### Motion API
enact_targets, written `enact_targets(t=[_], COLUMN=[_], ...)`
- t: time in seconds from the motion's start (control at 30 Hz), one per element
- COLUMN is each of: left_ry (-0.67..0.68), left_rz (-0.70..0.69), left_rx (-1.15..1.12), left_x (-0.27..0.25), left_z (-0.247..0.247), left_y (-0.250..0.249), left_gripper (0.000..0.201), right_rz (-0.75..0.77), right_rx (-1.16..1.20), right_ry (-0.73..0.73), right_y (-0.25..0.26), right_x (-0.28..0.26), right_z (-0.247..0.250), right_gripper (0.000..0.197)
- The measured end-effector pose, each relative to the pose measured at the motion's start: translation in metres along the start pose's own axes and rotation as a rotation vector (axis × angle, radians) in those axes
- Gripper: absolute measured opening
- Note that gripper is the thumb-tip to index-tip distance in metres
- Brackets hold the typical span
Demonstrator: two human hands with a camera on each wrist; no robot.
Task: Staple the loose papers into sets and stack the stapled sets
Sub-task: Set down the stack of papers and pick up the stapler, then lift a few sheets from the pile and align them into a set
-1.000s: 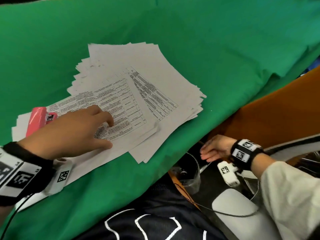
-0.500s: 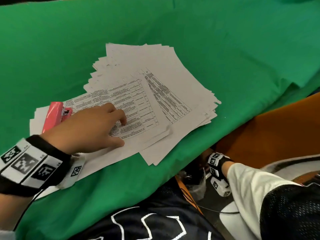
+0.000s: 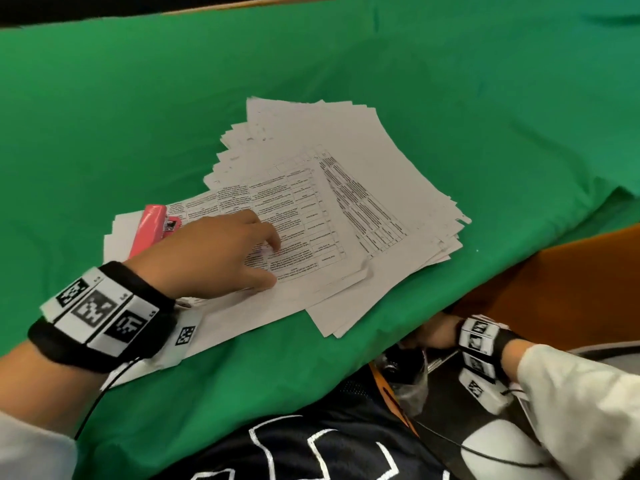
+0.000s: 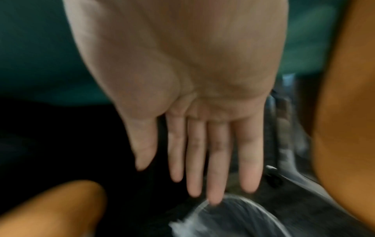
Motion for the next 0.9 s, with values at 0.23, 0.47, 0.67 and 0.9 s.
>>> enact_targets(t=[0.23, 0.47, 0.67, 0.9], left_ry=[-0.301, -0.243, -0.175, -0.163], left_rz=[0.103, 0.508, 0.474, 0.580], left_rx=[-0.349, -0.252, -0.409, -0.360], left_x=[-0.024, -0.058, -0.063, -0.079], left_z=[0.025, 0.014, 0.003, 0.013], left_y=[0.050, 0.132, 0.139, 0.165], left_gripper=[0.023, 0.079, 0.066, 0.019], right_rz=[0.082, 0.417, 0.673, 0.483], right_rx=[-0.145, -0.086, 0.236, -0.293], right_ry=[0.435, 0.808, 0.321, -0.408], right_y=[0.106, 0.242, 0.362, 0.403], right_x=[-0.057, -0.102, -0.020, 0.098], right_z=[0.019, 0.054, 0.118, 0.176], right_gripper=[0.034, 0.042, 0.027, 0.042])
Point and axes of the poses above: each hand's wrist, its own x-axis towards the middle knuckle, its own z-axis out of the back of the hand, y = z × x, the point moved 5 cm from there along x, towards the middle knuckle, and after that the axes turned 8 degrees about z, right-handed, at the moved point
